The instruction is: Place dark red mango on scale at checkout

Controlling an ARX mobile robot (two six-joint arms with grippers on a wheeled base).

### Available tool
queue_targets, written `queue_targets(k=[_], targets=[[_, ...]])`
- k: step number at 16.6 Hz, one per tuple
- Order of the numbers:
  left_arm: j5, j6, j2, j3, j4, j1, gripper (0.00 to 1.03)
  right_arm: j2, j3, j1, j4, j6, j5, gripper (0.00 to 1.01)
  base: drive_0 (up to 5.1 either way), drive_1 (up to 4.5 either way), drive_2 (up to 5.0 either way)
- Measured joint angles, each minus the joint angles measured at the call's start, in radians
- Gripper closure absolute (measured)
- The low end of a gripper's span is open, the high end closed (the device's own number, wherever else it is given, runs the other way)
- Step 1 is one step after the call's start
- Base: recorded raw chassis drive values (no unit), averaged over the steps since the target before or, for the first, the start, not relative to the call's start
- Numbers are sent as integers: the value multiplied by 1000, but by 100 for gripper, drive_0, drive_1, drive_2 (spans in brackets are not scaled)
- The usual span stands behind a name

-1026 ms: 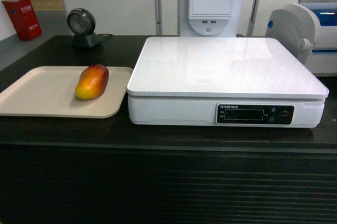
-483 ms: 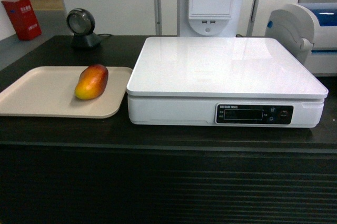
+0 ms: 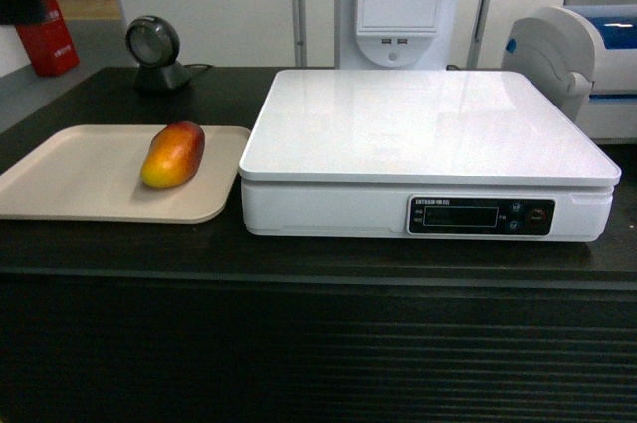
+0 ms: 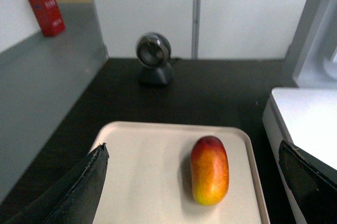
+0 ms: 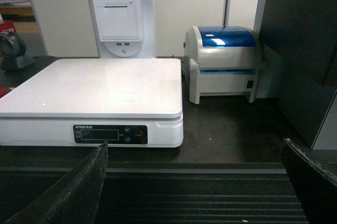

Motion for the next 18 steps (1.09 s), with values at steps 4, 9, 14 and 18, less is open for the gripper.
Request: queue_targets(k=[4,9,14,18], targets=[[24,19,426,351,-176,-54,5,0,0,0,0,0,0,3,0,0,0],[14,18,784,814,-461,-66,5,0,0,0,0,0,0,3,0,0,0],[-12,10,898,1012,-628,-51,5,0,0,0,0,0,0,3,0,0,0],[-10,9,964,1050,-708,-34,5,0,0,0,0,0,0,3,0,0,0]])
